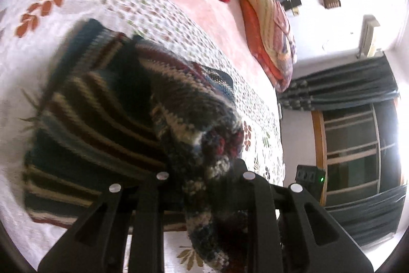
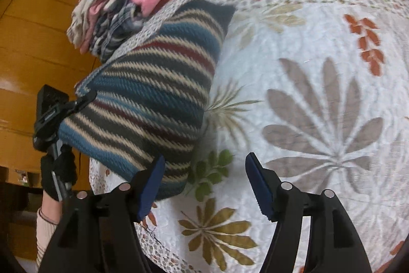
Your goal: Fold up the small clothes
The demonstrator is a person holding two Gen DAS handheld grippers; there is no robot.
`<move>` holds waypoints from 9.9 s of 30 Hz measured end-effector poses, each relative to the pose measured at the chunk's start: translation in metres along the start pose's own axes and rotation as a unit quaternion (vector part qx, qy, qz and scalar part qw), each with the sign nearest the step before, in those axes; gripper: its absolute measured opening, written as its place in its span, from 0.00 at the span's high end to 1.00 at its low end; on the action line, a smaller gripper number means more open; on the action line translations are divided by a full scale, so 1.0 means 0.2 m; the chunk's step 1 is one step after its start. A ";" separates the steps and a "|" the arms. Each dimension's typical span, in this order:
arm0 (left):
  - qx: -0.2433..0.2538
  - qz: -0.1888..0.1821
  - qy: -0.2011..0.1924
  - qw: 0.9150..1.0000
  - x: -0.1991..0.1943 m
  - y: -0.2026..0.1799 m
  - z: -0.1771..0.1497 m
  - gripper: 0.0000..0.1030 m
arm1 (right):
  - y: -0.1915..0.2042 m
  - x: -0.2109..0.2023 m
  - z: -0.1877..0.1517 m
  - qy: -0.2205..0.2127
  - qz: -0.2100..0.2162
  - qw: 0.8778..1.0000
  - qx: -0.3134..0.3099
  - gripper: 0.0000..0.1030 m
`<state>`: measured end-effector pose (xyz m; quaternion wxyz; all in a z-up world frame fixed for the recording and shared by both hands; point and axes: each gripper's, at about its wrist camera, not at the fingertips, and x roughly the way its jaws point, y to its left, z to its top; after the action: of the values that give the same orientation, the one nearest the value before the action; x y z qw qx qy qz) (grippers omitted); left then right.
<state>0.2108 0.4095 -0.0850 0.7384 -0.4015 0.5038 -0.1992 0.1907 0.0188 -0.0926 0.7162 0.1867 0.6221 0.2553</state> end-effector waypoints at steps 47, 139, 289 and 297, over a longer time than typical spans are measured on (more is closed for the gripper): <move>0.070 0.133 0.157 0.976 -0.15 0.44 -0.24 0.69 | 0.20 0.52 -0.06 0.059 0.038 0.998 0.000 0.59; 0.113 -0.030 0.069 0.991 0.29 -0.21 -0.48 0.55 | 0.04 -0.16 0.29 0.022 0.042 0.998 -0.045 0.36; 0.214 0.391 -0.019 0.895 0.29 -0.98 -1.52 0.10 | 0.09 -0.65 -0.93 -0.069 -0.303 0.950 -0.023 0.04; 0.217 0.392 -0.020 0.894 0.30 -0.98 -1.52 0.10 | 0.09 -0.65 -0.92 -0.072 -0.304 0.950 -0.026 0.04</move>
<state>-0.0173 0.1312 -0.0161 0.8353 -0.0054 0.5497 0.0106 -0.0054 -0.0545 -0.0073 0.8070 -0.0120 0.5897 0.0278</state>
